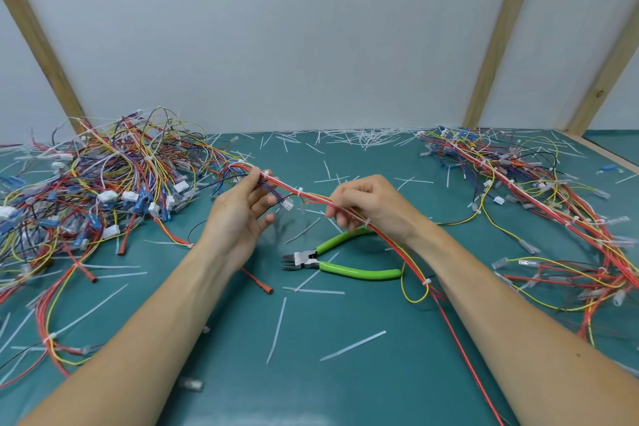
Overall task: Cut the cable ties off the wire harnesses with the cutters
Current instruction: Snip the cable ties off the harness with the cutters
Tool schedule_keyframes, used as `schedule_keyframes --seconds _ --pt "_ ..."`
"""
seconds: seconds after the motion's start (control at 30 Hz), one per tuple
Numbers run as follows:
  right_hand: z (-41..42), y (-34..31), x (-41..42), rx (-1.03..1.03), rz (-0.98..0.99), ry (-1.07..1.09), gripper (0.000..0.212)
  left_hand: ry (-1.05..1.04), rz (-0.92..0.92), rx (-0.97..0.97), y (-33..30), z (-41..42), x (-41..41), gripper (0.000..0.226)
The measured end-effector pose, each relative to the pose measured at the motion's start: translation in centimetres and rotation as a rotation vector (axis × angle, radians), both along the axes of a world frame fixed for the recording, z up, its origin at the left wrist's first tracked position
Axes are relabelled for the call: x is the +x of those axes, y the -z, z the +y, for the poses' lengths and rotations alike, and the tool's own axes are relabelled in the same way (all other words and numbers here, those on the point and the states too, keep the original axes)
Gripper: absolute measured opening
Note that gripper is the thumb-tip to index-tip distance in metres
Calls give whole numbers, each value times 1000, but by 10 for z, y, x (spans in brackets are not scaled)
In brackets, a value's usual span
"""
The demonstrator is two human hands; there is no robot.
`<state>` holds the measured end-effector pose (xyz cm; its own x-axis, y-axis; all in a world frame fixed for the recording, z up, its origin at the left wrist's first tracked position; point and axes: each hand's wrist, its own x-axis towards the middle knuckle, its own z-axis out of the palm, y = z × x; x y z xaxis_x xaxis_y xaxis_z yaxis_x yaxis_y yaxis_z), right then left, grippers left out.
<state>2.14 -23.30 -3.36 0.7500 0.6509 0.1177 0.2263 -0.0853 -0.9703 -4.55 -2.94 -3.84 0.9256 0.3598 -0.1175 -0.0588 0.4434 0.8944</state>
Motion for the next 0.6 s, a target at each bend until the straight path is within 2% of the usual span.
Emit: schedule_keyframes --seconds 0.1,0.23,0.43,0.6 --pt "-2 -1 3 83 95 19 23 -6 18 48 3 2 1 23" --pt "-2 2 8 139 98 137 26 -6 43 141 5 1 1 28" --pt "4 -2 11 249 3 305 23 152 89 330 5 -13 -3 34" --pt "13 5 -1 138 -139 240 14 182 -31 608 6 -24 -7 23"
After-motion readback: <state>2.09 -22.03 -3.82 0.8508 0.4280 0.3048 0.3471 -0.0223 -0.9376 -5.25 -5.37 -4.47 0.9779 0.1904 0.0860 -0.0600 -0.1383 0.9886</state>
